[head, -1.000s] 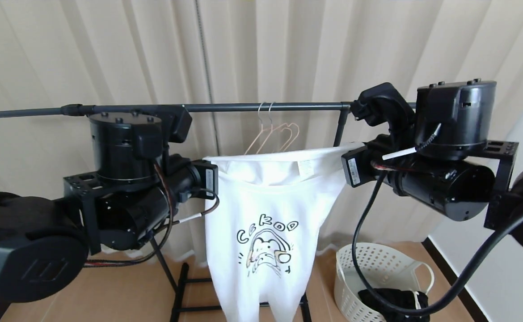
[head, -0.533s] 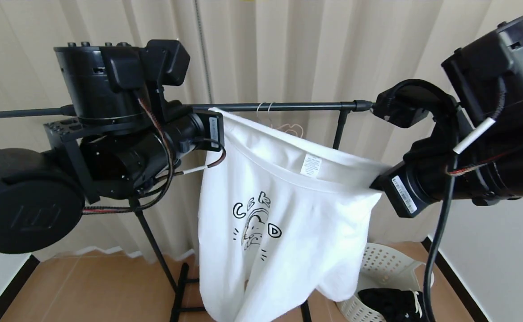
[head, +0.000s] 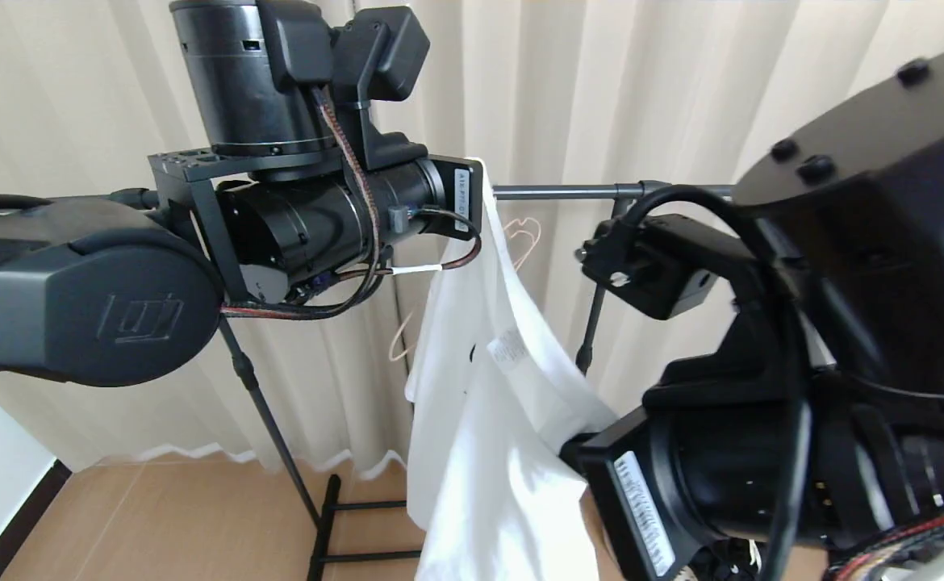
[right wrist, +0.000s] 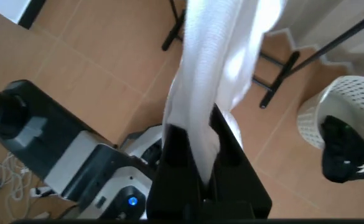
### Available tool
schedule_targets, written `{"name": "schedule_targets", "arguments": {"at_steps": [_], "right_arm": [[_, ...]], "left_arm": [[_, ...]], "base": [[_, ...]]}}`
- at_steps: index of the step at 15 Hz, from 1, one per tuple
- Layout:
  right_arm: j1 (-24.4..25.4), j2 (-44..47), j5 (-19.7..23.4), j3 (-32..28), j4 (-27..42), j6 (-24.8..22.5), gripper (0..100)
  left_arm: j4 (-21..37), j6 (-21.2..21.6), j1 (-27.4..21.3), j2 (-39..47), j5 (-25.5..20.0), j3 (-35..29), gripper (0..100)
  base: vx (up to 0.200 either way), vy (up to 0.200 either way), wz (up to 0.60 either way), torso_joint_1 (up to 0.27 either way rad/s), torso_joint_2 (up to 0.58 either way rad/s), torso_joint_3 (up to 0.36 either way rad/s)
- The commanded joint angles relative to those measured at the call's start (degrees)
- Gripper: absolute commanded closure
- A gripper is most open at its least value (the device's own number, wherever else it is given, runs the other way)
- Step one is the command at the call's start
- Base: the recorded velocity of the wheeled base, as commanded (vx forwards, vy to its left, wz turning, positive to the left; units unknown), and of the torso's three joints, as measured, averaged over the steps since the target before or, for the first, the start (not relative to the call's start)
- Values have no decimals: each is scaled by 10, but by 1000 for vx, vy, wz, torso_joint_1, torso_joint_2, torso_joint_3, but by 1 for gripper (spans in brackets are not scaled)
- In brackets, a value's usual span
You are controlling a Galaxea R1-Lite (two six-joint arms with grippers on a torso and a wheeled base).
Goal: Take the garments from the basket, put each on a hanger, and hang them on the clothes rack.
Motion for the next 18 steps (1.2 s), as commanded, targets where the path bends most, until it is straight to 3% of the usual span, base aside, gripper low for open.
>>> {"name": "schedule_targets", "arguments": {"at_steps": [1,3,7,9,11,12,13,14,18], "right_arm": [[28,93,-9,-70,-9,57,100],[27,126,-25,-108,-7,101,100],[-6,53,-38,-52,0,85,100],[-44,4,-38,-6,4,32,100],[-129,-44,-41,73,1,-107,100],[-149,-44,-44,77,-1,-133,100],[-183,-37,-54,73,-5,-166,100],[-221,2,-74,55,-50,-196,100],[-258,135,-131,-63,-138,-228,100]], "left_arm": [[7,0,-13,16,-5,-19,100],[10,-1,-13,27,-4,-28,100],[38,-1,9,17,3,-28,100],[63,-1,19,-1,14,-28,100],[117,-1,32,-30,39,-28,100],[154,-1,35,-41,58,-27,100],[167,-1,34,-45,66,-27,100],[223,-1,34,-63,91,-21,100],[323,-1,23,-91,112,17,100]], "base": [[0,0,0,0,0,0],[0,0,0,0,0,0],[0,0,0,0,0,0],[0,0,0,0,0,0],[0,0,0,0,0,0],[0,0,0,0,0,0],[0,0,0,0,0,0],[0,0,0,0,0,0],[0,0,0,0,0,0]]}}
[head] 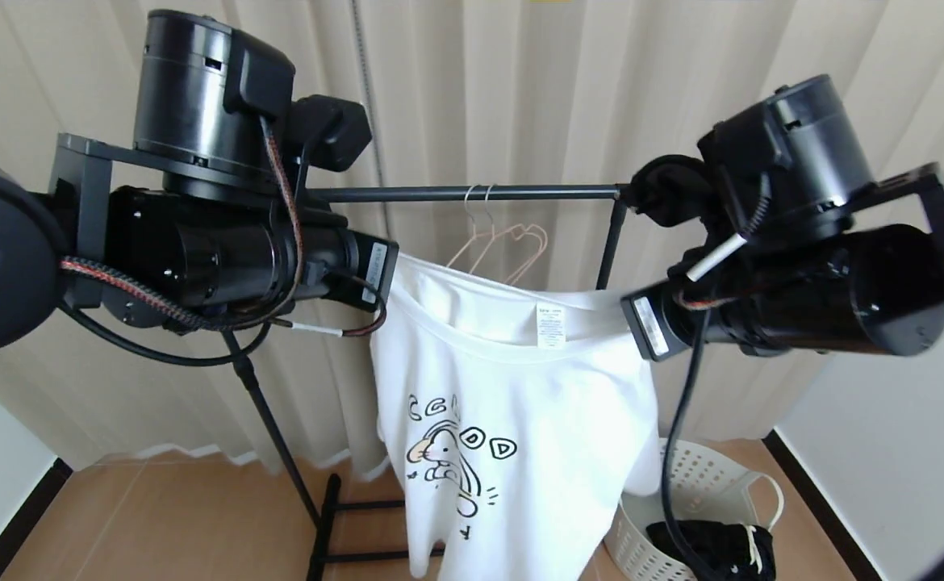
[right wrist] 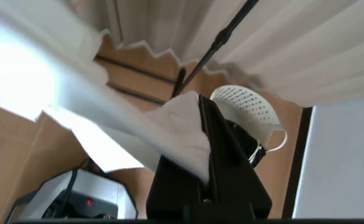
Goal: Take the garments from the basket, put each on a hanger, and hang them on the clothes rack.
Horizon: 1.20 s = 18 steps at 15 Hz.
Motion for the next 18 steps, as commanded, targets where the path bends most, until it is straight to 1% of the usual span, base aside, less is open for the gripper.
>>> {"name": "schedule_targets", "arguments": {"at_steps": [1,3,4,5,6,8,9,10,12,15,16,17,18], "right_arm": [[-22,131,-26,-127,-25,-9,100],[-22,186,-25,-227,-26,-6,100],[-22,205,-25,-266,-26,-3,100],[-20,226,-24,-309,-26,7,100],[-18,242,-25,-322,-25,22,100],[-14,246,-22,-322,-30,36,100],[-11,247,-22,-322,-42,43,100],[-11,247,-23,-322,-48,50,100],[-11,241,-21,-322,-48,71,100],[-15,225,-20,-322,-41,102,100],[-24,203,-20,-316,-38,111,100],[-33,175,-18,-282,-38,117,100],[-38,159,-17,-263,-38,119,100]], "left_arm": [[18,-3,-27,-23,5,35,100],[27,-20,-70,-20,6,74,100],[29,-42,-96,-17,6,83,100],[30,-75,-123,-1,6,82,100],[28,-114,-146,19,6,70,100],[29,-201,-183,59,6,12,100],[30,-231,-194,76,6,-18,100],[29,-243,-199,88,8,-32,100],[28,-262,-209,112,24,-58,100],[29,-263,-207,112,36,-55,100],[29,-262,-204,111,56,-49,100],[29,-261,-195,105,73,-39,100],[29,-259,-190,98,77,-33,100]], "base": [[0,0,0,0,0,0],[0,0,0,0,0,0],[0,0,0,0,0,0],[0,0,0,0,0,0],[0,0,0,0,0,0],[0,0,0,0,0,0],[0,0,0,0,0,0],[0,0,0,0,0,0],[0,0,0,0,0,0],[0,0,0,0,0,0],[0,0,0,0,0,0],[0,0,0,0,0,0],[0,0,0,0,0,0]]}}
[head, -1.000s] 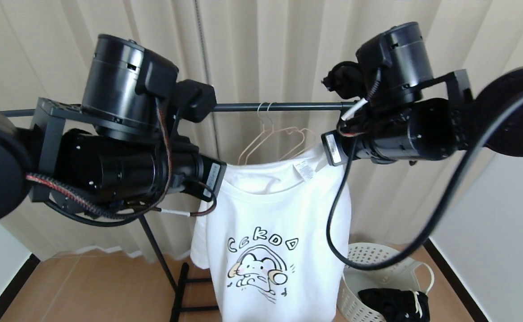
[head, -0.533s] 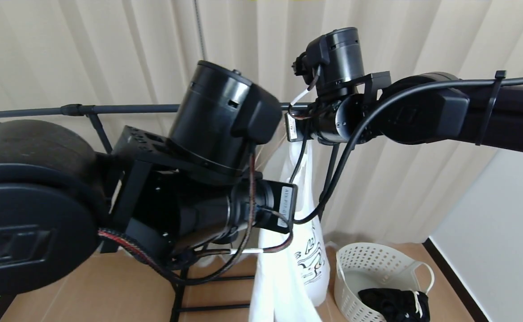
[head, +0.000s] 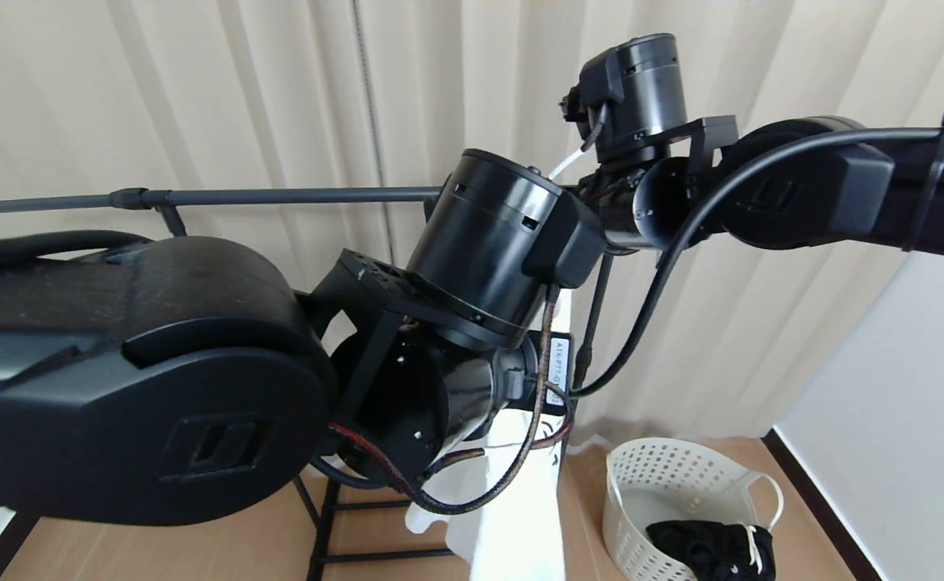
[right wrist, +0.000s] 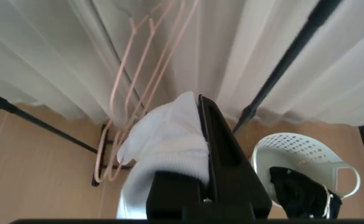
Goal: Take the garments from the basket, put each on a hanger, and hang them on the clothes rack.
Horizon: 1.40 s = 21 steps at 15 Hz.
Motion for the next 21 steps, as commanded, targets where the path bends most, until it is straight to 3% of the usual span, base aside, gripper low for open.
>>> {"name": "schedule_targets", "arguments": {"at_steps": [1,2,3,4,6,8,9,13,16,19,21], "right_arm": [[-18,-70,3,68,-2,11,100],[-24,-121,2,143,-4,16,100],[-24,-129,1,155,-4,16,100],[-24,-171,0,226,-18,16,100],[-25,-212,0,321,-82,15,100],[-29,-214,-2,351,-115,1,100],[-34,-214,-2,351,-116,-3,100],[-93,-209,-2,372,-119,-52,100],[-105,-204,-1,372,-119,-53,100],[-105,-206,-2,372,-119,-53,100],[-105,-208,-2,372,-119,-53,100]], "left_arm": [[-2,1,14,-17,2,21,100],[-3,6,36,-26,2,31,100],[-3,7,39,-26,2,32,100],[-7,20,56,-23,2,30,100],[-34,44,71,4,-1,26,100],[-58,61,77,25,-1,26,100],[-61,62,76,29,-1,25,0],[-61,65,77,15,-1,43,0],[-61,89,107,16,-4,34,0],[-61,145,160,56,-27,-19,0],[-61,159,182,101,-41,-78,0]], "base": [[0,0,0,0,0,0],[0,0,0,0,0,0],[0,0,0,0,0,0],[0,0,0,0,0,0],[0,0,0,0,0,0],[0,0,0,0,0,0],[0,0,0,0,0,0],[0,0,0,0,0,0],[0,0,0,0,0,0],[0,0,0,0,0,0],[0,0,0,0,0,0]]}}
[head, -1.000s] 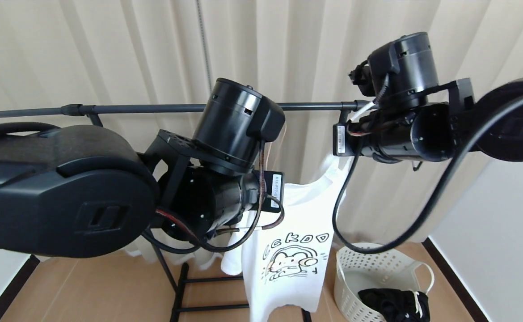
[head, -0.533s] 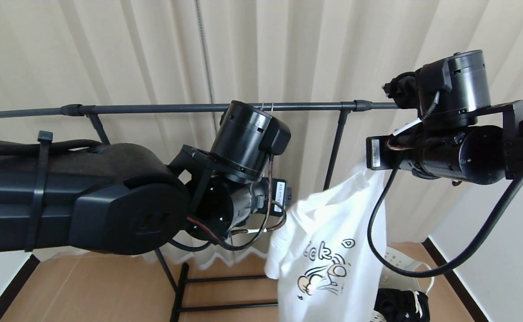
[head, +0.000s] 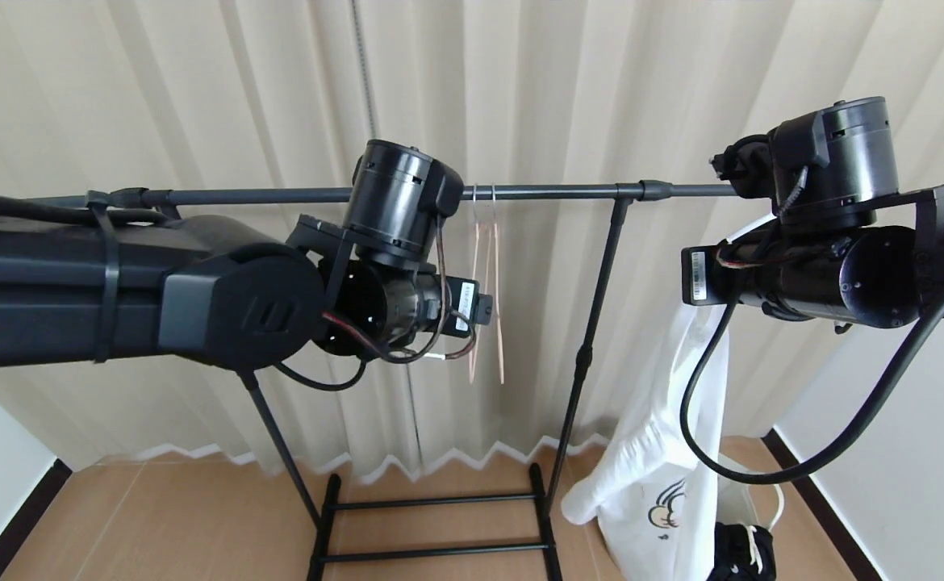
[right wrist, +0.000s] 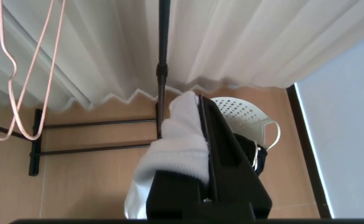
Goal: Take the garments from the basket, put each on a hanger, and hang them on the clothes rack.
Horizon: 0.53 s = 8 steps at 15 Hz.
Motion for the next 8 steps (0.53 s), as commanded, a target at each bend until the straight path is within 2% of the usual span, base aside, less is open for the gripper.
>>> {"name": "schedule_targets", "arguments": {"at_steps": [1,2,3,5,8], "right_arm": [[1,-2,0,1,0,0,100],[1,-2,0,1,0,0,100],[1,-4,0,3,0,1,100],[2,-8,0,7,0,0,100],[3,-9,0,5,-1,0,100]], "left_arm": [[0,19,27,74,-7,-71,0],[0,19,27,74,-7,-71,0],[0,45,45,128,-7,-127,0],[1,48,55,179,-6,-193,0],[2,48,66,237,0,-259,0]], "base": [[0,0,0,0,0,0],[0,0,0,0,0,0],[0,0,0,0,0,0],[0,0,0,0,0,0],[0,0,0,0,0,0]]}}
